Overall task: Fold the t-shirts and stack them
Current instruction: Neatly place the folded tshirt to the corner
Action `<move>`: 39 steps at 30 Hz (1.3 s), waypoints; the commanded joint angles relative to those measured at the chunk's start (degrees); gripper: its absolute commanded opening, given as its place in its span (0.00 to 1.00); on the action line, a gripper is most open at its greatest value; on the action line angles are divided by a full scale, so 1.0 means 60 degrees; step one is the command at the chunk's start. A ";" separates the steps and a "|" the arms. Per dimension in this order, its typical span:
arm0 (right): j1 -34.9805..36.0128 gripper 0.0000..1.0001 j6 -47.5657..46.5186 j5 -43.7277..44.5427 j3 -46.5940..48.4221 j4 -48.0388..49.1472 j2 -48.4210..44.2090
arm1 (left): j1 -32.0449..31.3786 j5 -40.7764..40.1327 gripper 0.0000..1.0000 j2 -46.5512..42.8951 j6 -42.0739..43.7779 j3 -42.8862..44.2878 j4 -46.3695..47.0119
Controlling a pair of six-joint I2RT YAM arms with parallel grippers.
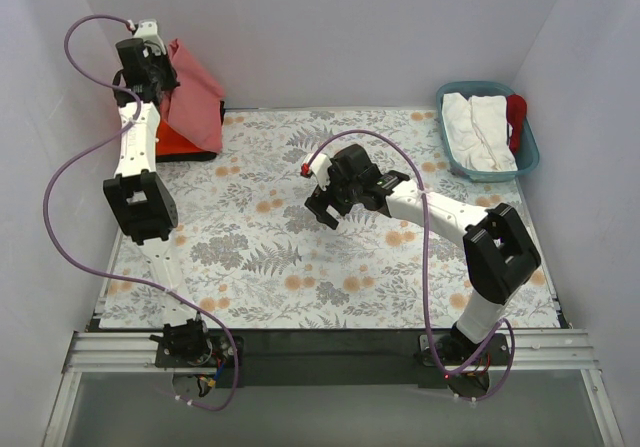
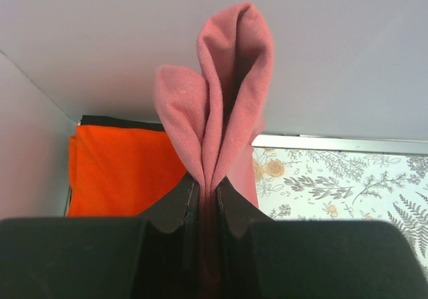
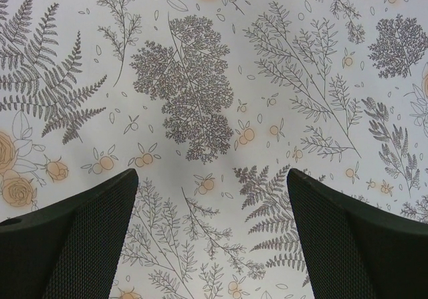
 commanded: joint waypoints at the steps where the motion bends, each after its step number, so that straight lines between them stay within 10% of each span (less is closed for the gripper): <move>1: 0.0039 0.99 0.0146 -0.0179 0.0383 0.0049 0.0132 | 0.0139 0.0091 0.00 -0.0324 0.0305 0.0287 0.0231; 26: 0.0069 0.98 0.0117 -0.0267 0.0588 -0.0186 0.0469 | 0.0989 -0.0392 0.00 0.1565 0.1491 0.0418 0.1886; 35: 0.0054 0.98 0.0219 -0.0121 0.0779 -0.0347 0.0294 | 0.1194 -0.1183 0.75 0.1888 0.1917 0.0974 0.2722; 39: -0.0092 0.99 0.0205 -0.0032 0.0677 -0.0376 -0.0130 | 0.1107 -0.0890 0.82 0.1260 0.2005 0.0726 0.2313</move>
